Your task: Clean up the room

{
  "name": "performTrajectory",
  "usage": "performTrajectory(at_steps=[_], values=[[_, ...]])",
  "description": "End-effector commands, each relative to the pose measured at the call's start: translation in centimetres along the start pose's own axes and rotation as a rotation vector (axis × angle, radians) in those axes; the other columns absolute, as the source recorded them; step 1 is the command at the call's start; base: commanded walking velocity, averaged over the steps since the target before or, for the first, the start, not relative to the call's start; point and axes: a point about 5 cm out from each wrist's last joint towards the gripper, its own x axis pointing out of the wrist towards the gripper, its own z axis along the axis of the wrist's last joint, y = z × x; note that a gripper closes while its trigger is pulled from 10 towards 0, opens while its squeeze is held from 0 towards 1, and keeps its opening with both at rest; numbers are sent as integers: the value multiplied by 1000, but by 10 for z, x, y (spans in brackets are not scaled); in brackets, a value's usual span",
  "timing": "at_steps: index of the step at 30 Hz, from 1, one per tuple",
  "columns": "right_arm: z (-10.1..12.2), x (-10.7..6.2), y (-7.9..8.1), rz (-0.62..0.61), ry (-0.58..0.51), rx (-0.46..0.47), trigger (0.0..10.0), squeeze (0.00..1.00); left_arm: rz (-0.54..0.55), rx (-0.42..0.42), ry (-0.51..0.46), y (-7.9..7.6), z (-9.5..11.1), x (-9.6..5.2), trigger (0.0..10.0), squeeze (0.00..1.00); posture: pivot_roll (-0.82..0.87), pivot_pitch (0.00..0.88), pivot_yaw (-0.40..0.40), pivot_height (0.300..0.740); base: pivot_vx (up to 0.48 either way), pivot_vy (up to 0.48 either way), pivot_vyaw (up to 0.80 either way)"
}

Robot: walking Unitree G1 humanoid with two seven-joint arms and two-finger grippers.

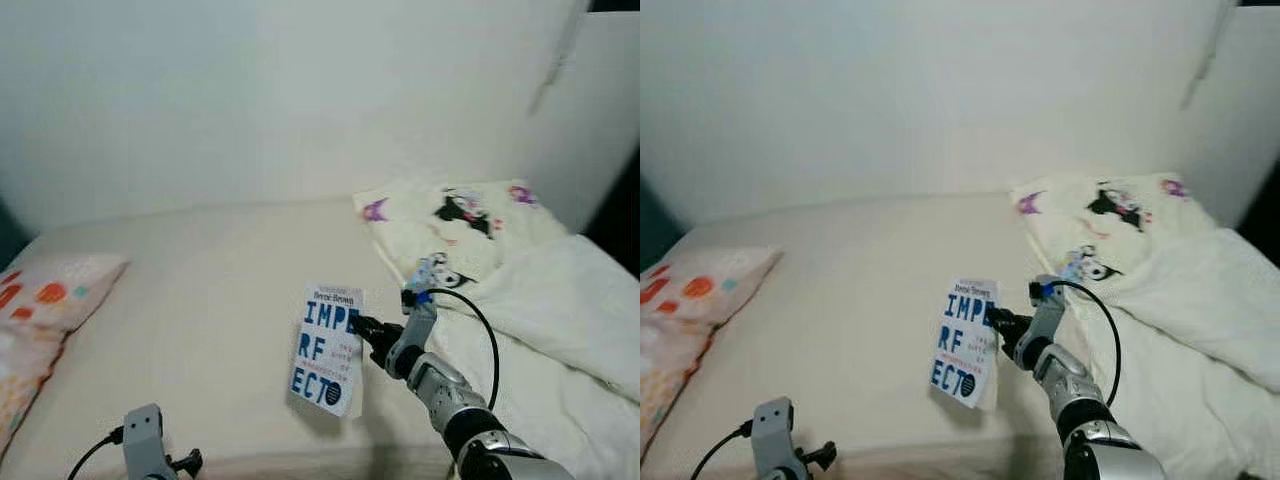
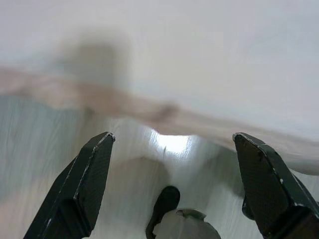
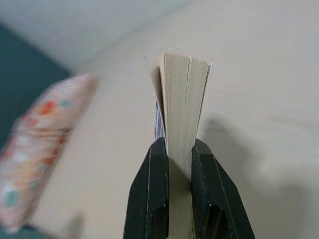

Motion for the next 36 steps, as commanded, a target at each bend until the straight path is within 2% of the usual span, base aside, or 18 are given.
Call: performTrajectory(at_steps=[1,11,26,36], values=[[-12,-4,-4,-41,37,-37,10000,0,-35,8,14,-4,-7,-1,10000,0,-102,0,24,720,0,0,669],[-27,-11,-10,-81,88,-54,10000,0,-44,12,16,-7,-9,-1,10000,0,-105,0,29,720,0,0,663],[-25,-11,-10,-96,79,-60,10000,0,-41,9,4,-8,-3,0,10000,0,-106,0,37,720,0,0,663],[-10,-9,-11,-79,-29,17,10000,0,-43,20,7,-9,-5,0,10000,0,-110,0,40,720,0,0,663]])
